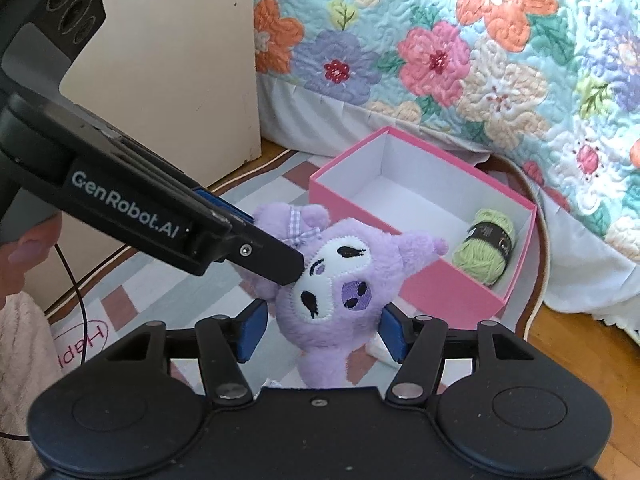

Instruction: Organize objects

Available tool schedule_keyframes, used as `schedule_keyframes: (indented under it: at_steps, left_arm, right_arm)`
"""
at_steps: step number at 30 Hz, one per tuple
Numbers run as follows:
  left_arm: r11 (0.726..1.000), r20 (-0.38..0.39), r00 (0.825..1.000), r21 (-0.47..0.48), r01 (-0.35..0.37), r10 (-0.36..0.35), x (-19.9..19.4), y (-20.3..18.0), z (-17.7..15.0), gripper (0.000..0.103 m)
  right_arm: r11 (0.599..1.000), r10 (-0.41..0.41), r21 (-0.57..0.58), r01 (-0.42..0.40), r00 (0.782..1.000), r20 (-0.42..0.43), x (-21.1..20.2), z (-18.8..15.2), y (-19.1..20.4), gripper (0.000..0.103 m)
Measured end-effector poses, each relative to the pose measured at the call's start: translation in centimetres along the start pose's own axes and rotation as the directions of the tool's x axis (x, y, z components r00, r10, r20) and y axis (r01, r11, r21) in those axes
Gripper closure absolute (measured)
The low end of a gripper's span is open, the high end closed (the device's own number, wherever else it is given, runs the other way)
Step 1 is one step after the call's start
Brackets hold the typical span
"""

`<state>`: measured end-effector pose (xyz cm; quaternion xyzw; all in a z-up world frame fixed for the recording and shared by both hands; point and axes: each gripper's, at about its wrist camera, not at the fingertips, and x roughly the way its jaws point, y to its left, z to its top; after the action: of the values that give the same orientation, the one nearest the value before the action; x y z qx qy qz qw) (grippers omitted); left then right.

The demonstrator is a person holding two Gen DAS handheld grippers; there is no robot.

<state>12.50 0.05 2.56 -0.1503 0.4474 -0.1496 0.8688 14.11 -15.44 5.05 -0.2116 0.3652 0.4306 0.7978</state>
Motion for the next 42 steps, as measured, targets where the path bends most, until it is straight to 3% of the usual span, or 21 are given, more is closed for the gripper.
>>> schedule_keyframes:
  at_steps: [17, 23, 28, 38, 42]
  left_arm:
    - [1.0, -0.02, 1.0, 0.017, -0.007, 0.008, 2.6, 0.5, 4.5, 0.063]
    - [0.999, -0.012, 0.999, 0.027, -0.032, 0.032, 4.5, 1.5, 7.0, 0.063]
    - [0.999, -0.01, 0.999, 0.023, -0.047, 0.047, 6.4, 2.4, 9.5, 0.063]
    - [0.997, -0.061, 0.995, -0.029, -0.076, 0.074, 11.7, 4.4, 13.2, 0.062]
    - [0.996, -0.078, 0.996, -0.082, -0.039, 0.032, 13.2, 5.4, 14.2, 0.063]
  right_arm:
    - [1.0, -0.015, 0.011, 0.014, 0.999, 0.041, 2.1, 1.9, -2.8, 0.036]
    - [0.999, 0.0, 0.048, -0.003, 0.997, 0.075, 4.1, 3.1, -5.0, 0.044]
    - [0.998, 0.023, 0.052, -0.027, 0.996, 0.091, 5.9, 4.5, -7.2, 0.046]
    - [0.981, 0.119, 0.151, -0.12, 0.993, 0.021, 11.0, 6.6, -12.7, 0.048]
    - [0.984, 0.108, 0.144, -0.108, 0.994, 0.012, 11.8, 6.9, -13.6, 0.048]
